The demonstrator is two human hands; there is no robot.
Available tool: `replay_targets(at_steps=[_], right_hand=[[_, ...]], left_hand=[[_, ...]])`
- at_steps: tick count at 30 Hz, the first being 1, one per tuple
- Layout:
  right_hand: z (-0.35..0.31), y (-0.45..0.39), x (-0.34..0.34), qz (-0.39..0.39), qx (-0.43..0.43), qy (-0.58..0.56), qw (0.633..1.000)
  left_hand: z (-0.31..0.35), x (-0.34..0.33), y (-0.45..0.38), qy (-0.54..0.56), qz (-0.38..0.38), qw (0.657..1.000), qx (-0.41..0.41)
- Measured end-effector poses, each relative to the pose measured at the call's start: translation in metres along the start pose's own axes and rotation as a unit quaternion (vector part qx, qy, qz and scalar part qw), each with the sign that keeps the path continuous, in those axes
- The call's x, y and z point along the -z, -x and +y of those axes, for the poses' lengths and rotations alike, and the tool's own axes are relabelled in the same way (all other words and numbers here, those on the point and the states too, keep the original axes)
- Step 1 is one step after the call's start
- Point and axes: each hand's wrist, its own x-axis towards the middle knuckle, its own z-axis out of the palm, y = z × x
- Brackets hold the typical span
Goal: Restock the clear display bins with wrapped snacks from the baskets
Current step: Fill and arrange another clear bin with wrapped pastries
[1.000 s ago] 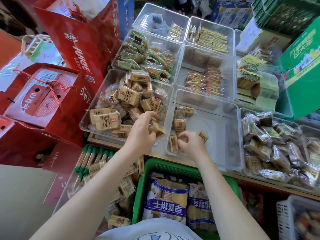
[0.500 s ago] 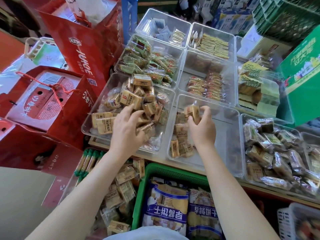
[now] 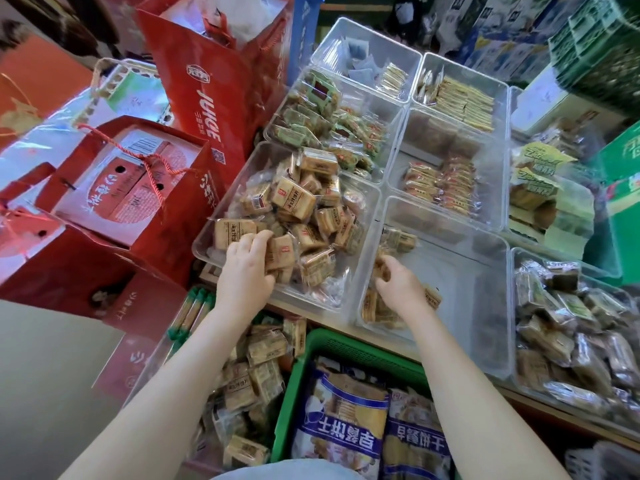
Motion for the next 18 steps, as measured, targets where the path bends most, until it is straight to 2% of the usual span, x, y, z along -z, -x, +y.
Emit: replay_targets(at_steps=[1, 3, 5, 6, 7, 8, 10, 12, 15, 18], right_hand=[[-0.001, 0.002, 0.003, 0.011, -0.001, 0.013, 1.0], [-0.006, 0.008, 0.009, 0.092, 0.021, -0.006, 0.996], [-0.019, 0.023, 0.018, 0.173, 0.067, -0.077, 0.98], [-0.027, 0.034, 0.022, 0.179, 0.083, -0.122, 0.973], [-0.036, 0.046, 0.027, 0.151, 0.093, -0.181, 0.967], [-0.045, 0.059, 0.031, 0.087, 0.099, -0.261, 0.956], [-0.055, 0.079, 0.036, -0.063, 0.095, -0.399, 0.91], [-0.054, 0.091, 0.036, -0.127, 0.098, -0.438, 0.885], [-0.044, 0.098, 0.037, -0.069, 0.089, -0.436, 0.893], [-0.016, 0.089, 0.04, 0.048, 0.065, -0.362, 0.929]], left_hand=[[0.001, -0.001, 0.002, 0.011, -0.002, 1.0, -0.016], [0.006, -0.003, 0.008, 0.017, 0.004, 0.998, -0.054], [0.015, -0.004, 0.014, 0.044, 0.017, 0.995, -0.088], [0.021, -0.004, 0.017, 0.065, 0.019, 0.992, -0.104], [0.028, -0.003, 0.019, 0.088, 0.019, 0.988, -0.124], [0.036, -0.002, 0.022, 0.108, 0.018, 0.983, -0.148], [0.051, 0.001, 0.026, 0.137, 0.016, 0.969, -0.203], [0.066, 0.001, 0.03, 0.15, 0.019, 0.957, -0.248], [0.079, -0.005, 0.032, 0.144, 0.001, 0.953, -0.266], [0.071, -0.021, 0.024, 0.06, -0.04, 0.974, -0.213]])
